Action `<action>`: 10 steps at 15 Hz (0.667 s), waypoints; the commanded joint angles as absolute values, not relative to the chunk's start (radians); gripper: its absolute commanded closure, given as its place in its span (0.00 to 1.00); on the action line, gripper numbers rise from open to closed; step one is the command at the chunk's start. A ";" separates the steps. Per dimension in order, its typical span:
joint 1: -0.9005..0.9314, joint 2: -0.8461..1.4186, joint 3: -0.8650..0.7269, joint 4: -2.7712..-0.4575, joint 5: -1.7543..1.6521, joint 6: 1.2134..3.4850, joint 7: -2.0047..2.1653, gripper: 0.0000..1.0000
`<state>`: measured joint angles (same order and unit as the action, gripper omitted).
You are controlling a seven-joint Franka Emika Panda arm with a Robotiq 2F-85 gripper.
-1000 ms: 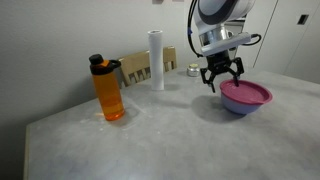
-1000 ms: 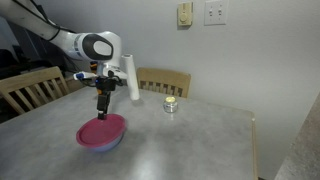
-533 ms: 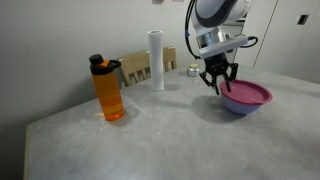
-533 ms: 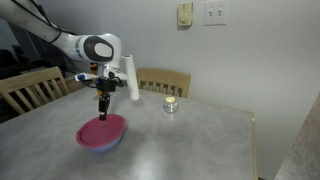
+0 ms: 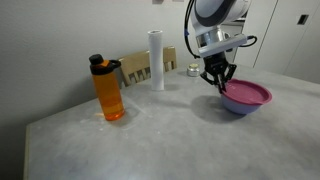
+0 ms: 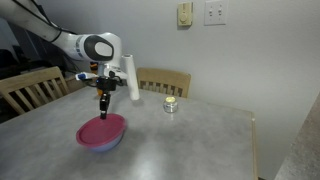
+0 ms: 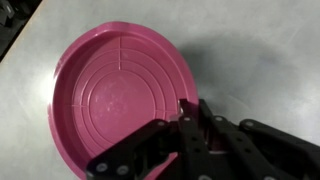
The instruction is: Take off the lid from the bowl and put it on the table
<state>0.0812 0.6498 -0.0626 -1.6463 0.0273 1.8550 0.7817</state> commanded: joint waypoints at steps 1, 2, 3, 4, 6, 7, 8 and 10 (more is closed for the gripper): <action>0.074 0.655 -0.059 -1.631 0.049 1.839 0.744 0.97; 0.073 0.650 -0.058 -1.634 0.052 1.832 0.738 0.97; 0.074 0.642 -0.056 -1.637 0.050 1.816 0.729 0.97; 0.078 0.635 -0.057 -1.638 0.046 1.800 0.729 0.97; 0.085 0.618 -0.054 -1.639 0.037 1.765 0.716 0.97; 0.092 0.610 -0.052 -1.635 0.032 1.744 0.711 0.97; 0.100 0.605 -0.050 -1.629 0.027 1.722 0.709 0.97; 0.119 0.602 -0.043 -1.601 0.019 1.675 0.700 0.97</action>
